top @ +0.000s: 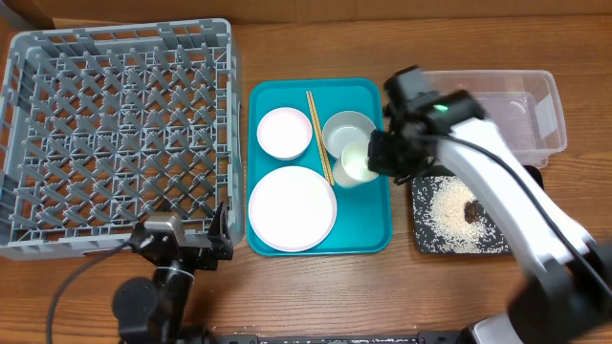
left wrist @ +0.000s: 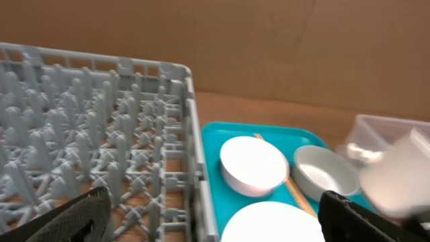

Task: Sort waste into correct bins and load items into the dishwasher
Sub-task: 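Grasp the small white cup with the right gripper and lift it, then hand the white cup from the right gripper to the left gripper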

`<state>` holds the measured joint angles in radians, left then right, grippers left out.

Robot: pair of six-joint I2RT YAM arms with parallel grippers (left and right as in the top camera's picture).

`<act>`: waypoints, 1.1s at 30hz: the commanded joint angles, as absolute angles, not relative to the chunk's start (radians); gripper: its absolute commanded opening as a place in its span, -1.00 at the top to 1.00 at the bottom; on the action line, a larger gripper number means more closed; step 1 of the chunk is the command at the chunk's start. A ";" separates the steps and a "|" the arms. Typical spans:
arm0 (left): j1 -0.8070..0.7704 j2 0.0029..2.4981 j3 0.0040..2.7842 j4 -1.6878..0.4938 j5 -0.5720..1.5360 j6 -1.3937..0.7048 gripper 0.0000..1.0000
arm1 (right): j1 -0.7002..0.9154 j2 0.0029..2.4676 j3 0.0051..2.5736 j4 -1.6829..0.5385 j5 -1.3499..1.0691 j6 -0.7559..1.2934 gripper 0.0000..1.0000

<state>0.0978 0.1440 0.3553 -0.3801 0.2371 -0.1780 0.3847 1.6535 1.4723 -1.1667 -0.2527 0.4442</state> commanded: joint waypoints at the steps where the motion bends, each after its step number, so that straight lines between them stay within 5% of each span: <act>1: 0.091 0.306 0.478 -0.416 0.327 -0.269 -0.99 | 0.376 1.532 1.483 -1.124 -0.329 0.435 0.92; 11: 0.091 0.865 0.751 -0.335 0.796 -0.337 -1.00 | 0.376 1.538 1.483 -0.937 -0.525 0.435 0.92; 15: 0.091 1.030 0.776 -0.197 1.008 -0.683 -1.00 | 0.376 1.539 1.483 -0.909 -0.542 0.435 0.92; 17: 0.091 1.124 0.776 -0.172 1.084 -1.026 -1.00 | 0.376 1.540 1.480 -0.905 -0.550 0.435 0.92; 20: 0.091 1.204 0.775 -0.175 1.178 -1.205 -1.00 | 0.370 1.541 1.457 -0.852 -0.620 0.435 0.92; 33: 0.091 1.388 0.775 -0.025 1.506 -1.065 -1.00 | 0.243 1.563 1.107 -0.339 -1.052 0.446 0.92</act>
<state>0.0978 1.3746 0.7601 -0.0723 1.3922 -1.1004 0.2707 1.5581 1.1683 -0.4034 -0.8936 0.4461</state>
